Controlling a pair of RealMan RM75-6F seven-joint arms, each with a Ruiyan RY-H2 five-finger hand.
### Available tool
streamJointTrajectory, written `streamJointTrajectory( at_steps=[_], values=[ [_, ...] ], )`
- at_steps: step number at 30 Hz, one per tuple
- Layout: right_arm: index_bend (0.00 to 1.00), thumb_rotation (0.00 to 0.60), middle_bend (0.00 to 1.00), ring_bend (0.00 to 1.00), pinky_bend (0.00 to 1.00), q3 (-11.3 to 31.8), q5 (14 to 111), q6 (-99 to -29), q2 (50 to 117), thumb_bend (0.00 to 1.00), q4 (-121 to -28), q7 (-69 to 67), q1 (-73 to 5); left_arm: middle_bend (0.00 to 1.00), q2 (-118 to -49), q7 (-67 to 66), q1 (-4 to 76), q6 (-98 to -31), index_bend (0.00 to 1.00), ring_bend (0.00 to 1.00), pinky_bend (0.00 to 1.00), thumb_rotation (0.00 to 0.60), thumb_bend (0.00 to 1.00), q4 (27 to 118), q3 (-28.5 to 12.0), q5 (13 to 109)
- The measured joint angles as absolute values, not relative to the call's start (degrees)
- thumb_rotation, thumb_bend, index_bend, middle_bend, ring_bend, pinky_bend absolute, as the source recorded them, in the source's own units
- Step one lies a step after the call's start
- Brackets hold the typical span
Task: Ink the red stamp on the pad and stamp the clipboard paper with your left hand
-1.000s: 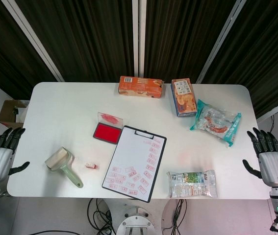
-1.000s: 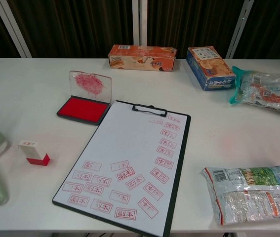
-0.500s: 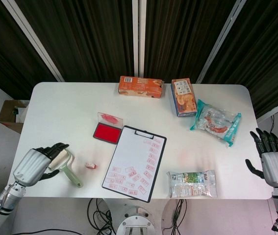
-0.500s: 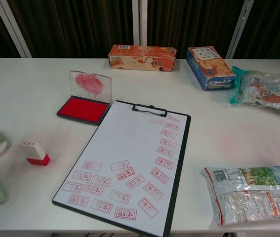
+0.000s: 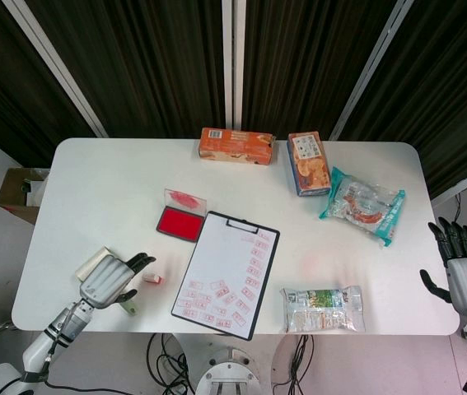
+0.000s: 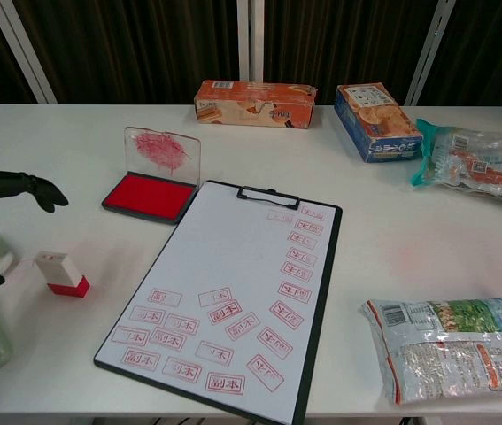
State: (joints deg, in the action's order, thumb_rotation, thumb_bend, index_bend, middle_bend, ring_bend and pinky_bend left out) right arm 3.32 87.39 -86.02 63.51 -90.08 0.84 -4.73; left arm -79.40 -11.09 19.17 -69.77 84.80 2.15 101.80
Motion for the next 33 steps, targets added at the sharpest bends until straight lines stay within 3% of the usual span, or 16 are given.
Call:
streamJointTrajectory(
  at_steps=[21,33],
  values=[
    [0.0,0.6,0.0,0.0,0.0,3.6,86.2,-84.5,63.0,0.23,-90.7,0.7,-5.0,0.39,-84.6,-11.7,22.2,-66.8,0.36,0.9,1.0,0.6,0.19,79.0,3.4,98.8],
    [0.0,0.6,0.0,0.0,0.0,3.6,85.7,-84.0,62.4,0.23,-91.4,1.1,-4.9,0.45,-85.7,-12.2,23.3,-66.8,0.43,0.91,1.0,0.6,0.26,78.1,3.6,98.0]
  ],
)
